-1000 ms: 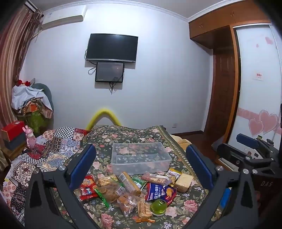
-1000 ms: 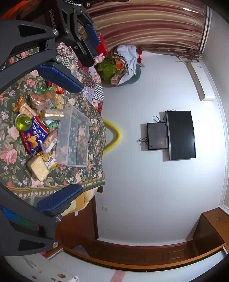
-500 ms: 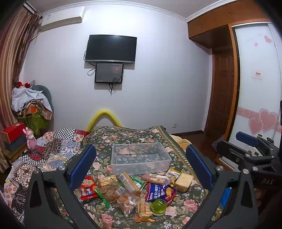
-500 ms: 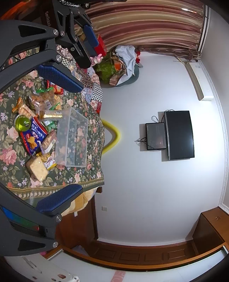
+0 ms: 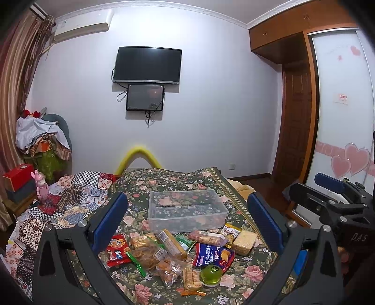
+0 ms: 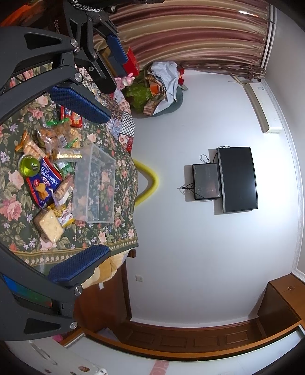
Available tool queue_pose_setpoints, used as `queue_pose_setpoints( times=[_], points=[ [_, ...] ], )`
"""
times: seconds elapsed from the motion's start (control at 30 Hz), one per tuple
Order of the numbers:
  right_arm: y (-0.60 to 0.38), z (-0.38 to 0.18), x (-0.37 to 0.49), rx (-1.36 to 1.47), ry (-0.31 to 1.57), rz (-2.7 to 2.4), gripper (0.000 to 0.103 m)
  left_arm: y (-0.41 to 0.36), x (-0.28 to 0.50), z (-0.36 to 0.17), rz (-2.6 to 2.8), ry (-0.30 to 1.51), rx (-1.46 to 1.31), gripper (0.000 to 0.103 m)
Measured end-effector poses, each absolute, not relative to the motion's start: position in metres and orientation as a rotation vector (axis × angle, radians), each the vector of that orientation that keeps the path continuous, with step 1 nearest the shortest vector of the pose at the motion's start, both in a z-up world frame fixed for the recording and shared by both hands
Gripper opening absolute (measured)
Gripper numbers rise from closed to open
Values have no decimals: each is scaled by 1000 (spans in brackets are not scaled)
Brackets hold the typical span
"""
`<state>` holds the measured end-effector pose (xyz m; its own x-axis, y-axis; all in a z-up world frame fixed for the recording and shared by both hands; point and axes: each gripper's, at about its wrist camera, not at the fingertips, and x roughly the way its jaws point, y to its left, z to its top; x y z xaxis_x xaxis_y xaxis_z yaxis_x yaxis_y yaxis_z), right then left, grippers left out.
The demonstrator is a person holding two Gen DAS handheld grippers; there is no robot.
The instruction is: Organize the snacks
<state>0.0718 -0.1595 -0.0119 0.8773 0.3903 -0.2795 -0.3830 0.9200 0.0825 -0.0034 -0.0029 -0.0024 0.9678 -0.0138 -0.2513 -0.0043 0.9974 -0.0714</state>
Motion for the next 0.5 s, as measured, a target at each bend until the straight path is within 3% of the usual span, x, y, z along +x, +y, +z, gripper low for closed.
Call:
queue_pose_setpoints(
  times=[0.5],
  points=[
    [-160,-13,72,27,294,401,103,-3,0,-3,-6,262,-76,103]
  ],
)
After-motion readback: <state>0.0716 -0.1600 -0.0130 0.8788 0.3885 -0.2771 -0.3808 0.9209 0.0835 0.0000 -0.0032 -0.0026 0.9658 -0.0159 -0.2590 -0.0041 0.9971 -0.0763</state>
